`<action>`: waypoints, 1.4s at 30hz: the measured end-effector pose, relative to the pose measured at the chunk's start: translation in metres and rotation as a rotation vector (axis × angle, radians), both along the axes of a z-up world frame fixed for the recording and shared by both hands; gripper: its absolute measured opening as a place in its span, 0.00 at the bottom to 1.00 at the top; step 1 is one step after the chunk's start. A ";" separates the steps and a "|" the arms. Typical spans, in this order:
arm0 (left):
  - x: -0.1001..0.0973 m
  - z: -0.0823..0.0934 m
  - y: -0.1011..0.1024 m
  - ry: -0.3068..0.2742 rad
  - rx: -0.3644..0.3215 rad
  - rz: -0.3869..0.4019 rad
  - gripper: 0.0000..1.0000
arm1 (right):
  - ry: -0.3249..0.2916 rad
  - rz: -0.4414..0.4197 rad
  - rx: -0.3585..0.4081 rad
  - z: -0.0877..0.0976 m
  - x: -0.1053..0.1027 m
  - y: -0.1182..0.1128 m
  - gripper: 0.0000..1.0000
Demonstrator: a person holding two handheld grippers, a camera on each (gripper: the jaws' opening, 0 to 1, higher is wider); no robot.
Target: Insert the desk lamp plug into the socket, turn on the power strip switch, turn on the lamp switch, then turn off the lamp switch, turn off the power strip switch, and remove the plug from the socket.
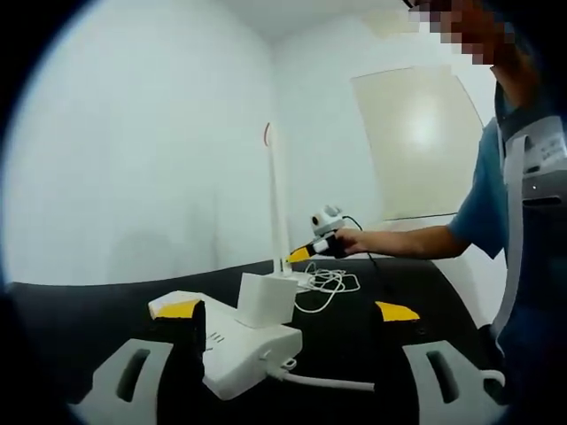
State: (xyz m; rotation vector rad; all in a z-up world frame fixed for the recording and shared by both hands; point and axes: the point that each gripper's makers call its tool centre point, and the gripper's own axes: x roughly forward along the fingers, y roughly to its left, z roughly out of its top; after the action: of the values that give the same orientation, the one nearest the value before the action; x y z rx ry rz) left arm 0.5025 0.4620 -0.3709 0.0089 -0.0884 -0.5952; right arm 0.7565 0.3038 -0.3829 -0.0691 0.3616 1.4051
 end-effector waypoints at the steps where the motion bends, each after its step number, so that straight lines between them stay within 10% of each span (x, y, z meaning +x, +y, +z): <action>1: 0.000 -0.001 0.000 0.002 0.003 -0.001 0.71 | 0.002 0.000 0.003 0.000 0.000 0.001 0.24; 24: 0.000 -0.001 0.001 0.001 0.007 0.004 0.71 | -0.016 -0.001 0.030 0.004 -0.003 0.008 0.11; 42: 0.003 -0.001 0.005 0.000 0.008 0.022 0.70 | 0.084 0.026 0.044 0.016 -0.047 0.009 0.11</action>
State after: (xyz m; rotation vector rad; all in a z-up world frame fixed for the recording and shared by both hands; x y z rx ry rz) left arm 0.5059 0.4673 -0.3722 0.0174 -0.0857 -0.5737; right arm 0.7097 0.3129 -0.3666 0.0212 0.4006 1.4443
